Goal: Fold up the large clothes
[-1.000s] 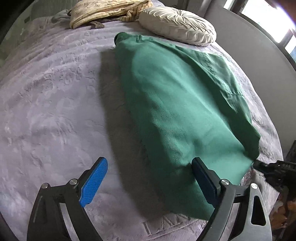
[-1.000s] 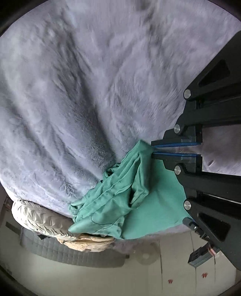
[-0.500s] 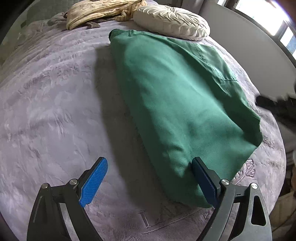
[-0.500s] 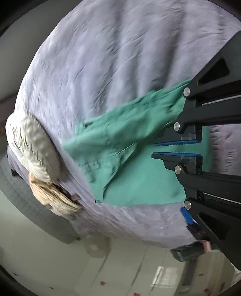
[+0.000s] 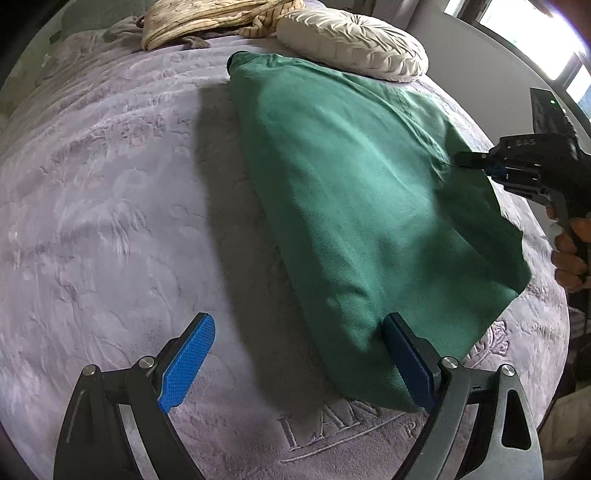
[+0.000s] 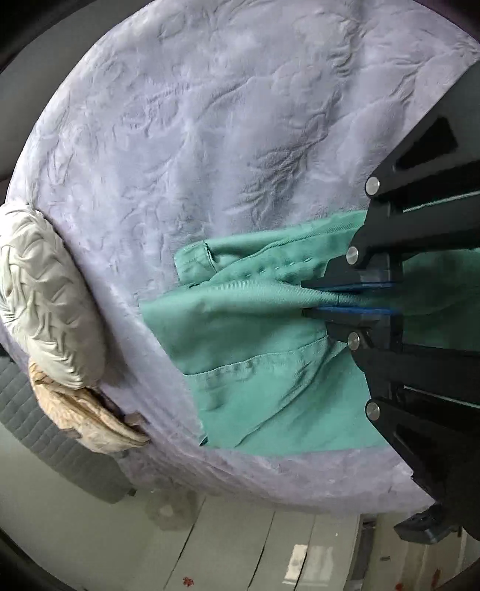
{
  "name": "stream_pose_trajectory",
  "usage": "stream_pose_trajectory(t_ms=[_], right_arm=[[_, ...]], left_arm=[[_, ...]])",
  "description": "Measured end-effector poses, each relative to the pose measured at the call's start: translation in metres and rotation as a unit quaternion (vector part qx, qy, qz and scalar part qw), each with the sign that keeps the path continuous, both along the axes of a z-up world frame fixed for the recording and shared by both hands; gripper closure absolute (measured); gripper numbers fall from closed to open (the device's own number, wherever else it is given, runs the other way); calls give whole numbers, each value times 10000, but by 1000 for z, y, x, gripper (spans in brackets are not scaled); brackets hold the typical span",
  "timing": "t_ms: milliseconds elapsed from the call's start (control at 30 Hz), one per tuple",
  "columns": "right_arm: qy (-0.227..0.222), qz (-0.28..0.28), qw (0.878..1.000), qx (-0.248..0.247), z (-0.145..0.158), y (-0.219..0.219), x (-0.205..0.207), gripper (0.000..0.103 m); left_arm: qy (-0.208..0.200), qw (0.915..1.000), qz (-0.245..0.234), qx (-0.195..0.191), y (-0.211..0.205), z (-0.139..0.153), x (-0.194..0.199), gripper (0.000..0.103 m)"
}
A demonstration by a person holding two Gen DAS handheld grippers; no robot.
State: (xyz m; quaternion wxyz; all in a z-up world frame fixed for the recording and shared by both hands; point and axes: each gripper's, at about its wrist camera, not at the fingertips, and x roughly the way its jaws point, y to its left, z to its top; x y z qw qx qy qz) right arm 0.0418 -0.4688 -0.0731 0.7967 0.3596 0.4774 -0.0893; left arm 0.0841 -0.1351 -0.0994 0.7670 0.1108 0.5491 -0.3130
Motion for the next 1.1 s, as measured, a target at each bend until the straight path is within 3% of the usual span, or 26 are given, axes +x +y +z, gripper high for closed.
stream_pose_trajectory(t_ms=[33, 100, 200, 300, 400, 500, 667, 800, 833, 933, 1000, 1100], right_arm=[[78, 55, 9996, -267, -2, 0, 3, 96], [239, 95, 9991, -334, -15, -7, 8, 97], [340, 12, 9994, 4, -41, -20, 13, 99], [199, -118, 9992, 332, -45, -27, 8, 100], [76, -226, 9982, 544, -29, -28, -7, 98], [-77, -164, 9991, 387, 1, -20, -29, 91], [-403, 578, 9955, 627, 25, 17, -61, 91], [134, 628, 9966, 518, -3, 28, -78, 91], [234, 512, 9967, 591, -14, 24, -84, 100], [228, 210, 9928, 1156, -47, 10, -100, 103], [159, 174, 9914, 1286, -52, 12, -105, 103], [316, 303, 9927, 1127, -48, 22, -105, 103]], left_arm=[[-40, 10000, 46, 33, 0, -1, 1, 2], [-14, 10000, 30, 11, -1, -6, 2, 1], [39, 10000, 70, -15, -3, -11, 2, 1], [27, 9999, 97, 38, -1, -9, 1, 1], [222, 9996, 174, 78, 4, -2, 5, 1], [147, 9996, 230, 119, 9, 11, 7, 1], [187, 9994, 83, 268, 4, 7, 3, 1], [280, 9994, 150, 118, 8, -6, 2, 1], [341, 9992, 181, 76, 9, -8, 4, 1], [354, 9992, 152, 48, 10, -12, 6, 1], [241, 9996, 83, 121, 8, -10, 4, 1], [397, 9988, 188, 220, 5, -8, 8, 1]])
